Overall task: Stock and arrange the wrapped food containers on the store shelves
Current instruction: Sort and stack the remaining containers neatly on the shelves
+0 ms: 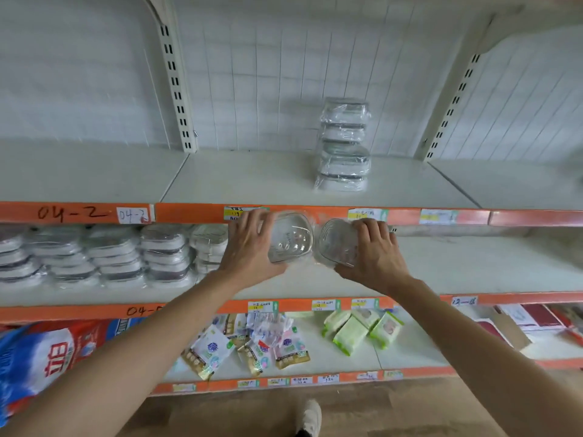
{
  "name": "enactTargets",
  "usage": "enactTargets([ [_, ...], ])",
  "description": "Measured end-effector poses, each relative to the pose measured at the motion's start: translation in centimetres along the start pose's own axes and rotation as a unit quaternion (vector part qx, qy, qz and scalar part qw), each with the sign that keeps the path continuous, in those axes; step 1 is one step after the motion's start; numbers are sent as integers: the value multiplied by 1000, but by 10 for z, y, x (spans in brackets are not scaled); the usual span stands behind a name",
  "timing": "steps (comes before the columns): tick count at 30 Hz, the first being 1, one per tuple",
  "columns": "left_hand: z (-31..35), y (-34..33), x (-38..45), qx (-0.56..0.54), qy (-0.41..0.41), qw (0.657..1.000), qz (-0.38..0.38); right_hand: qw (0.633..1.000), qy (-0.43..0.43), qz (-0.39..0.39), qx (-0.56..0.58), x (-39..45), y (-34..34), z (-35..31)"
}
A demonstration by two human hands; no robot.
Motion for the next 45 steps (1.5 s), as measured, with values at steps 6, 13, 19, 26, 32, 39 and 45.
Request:
enactTargets([
  [6,-1,13,57,-5,46,999,0,999,16,44,-4,43,38,19],
  [13,4,15,150,21,11,1000,6,998,34,55,-15,106,49,61],
  [19,-12,21,201,-19,62,998,19,997,45,51,48,171,65,92],
  [26,-43,27,236,-170,166,971,23,987,41,-44,149,249,43,108],
  [32,-54,29,248,-223,192,955,45,978,73,-135,142,283,10,88],
  [39,-23,17,293,-229,126,965,8,936,77,-124,320,285,31,112],
  [45,29,-31,326,-188,18,978,-84,924,67,-112,359,276,45,137],
])
Point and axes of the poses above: each hand's wrist, its own x-axis towards the middle knuckle, its own y-axis out of the back of the hand, z = x × y, the point moved 8 cm from there along x, towards the middle knuckle, and after that the axes turned 2 degrees about -y, right-handed, at the moved point
